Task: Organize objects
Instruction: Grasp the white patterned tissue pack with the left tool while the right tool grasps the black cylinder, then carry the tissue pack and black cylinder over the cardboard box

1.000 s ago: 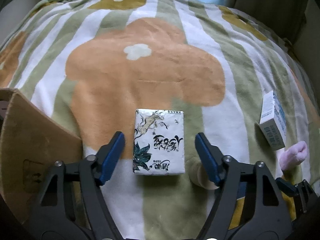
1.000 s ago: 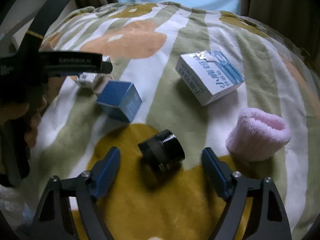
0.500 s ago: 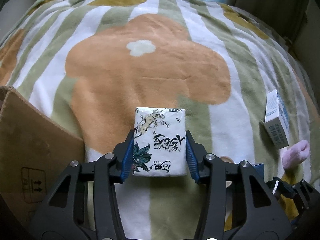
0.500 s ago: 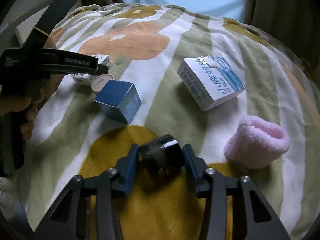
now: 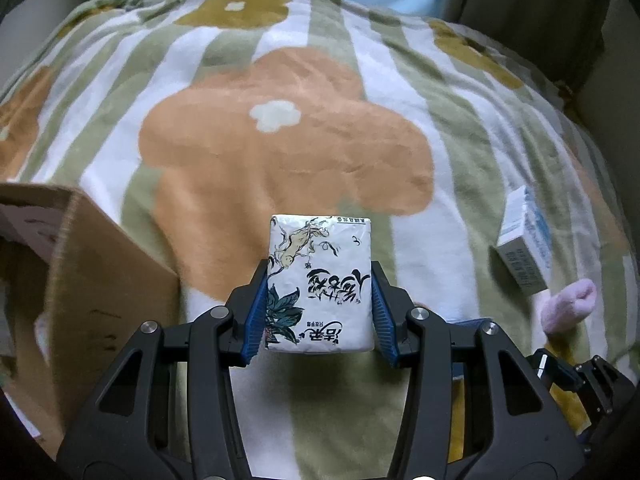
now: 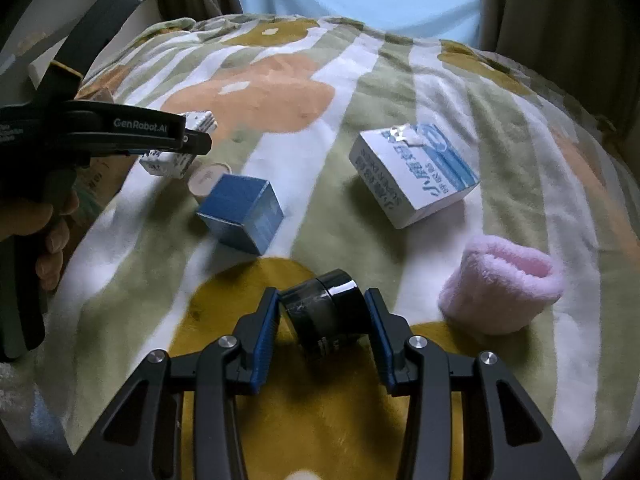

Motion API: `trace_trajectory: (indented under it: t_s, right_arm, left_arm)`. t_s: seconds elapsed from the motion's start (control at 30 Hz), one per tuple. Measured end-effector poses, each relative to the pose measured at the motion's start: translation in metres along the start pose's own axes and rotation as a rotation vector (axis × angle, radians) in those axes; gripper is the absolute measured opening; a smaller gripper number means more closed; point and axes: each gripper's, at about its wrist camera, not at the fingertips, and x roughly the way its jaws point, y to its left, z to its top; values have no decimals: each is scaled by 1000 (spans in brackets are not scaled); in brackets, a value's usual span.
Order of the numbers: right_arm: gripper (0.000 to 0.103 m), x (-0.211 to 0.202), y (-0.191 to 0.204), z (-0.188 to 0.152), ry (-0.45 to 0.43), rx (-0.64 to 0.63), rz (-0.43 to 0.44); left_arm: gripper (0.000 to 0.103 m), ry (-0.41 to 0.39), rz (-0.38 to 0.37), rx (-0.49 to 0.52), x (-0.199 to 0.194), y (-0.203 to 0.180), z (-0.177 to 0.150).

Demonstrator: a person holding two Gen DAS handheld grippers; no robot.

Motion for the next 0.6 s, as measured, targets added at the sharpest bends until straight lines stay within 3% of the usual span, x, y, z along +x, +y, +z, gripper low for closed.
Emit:
trace_trajectory:
  t_s: [0.6]
  right_arm:
    - [39, -59, 13, 12, -89, 28, -10]
  left_arm:
    - [42, -100, -74, 23, -112, 1, -6]
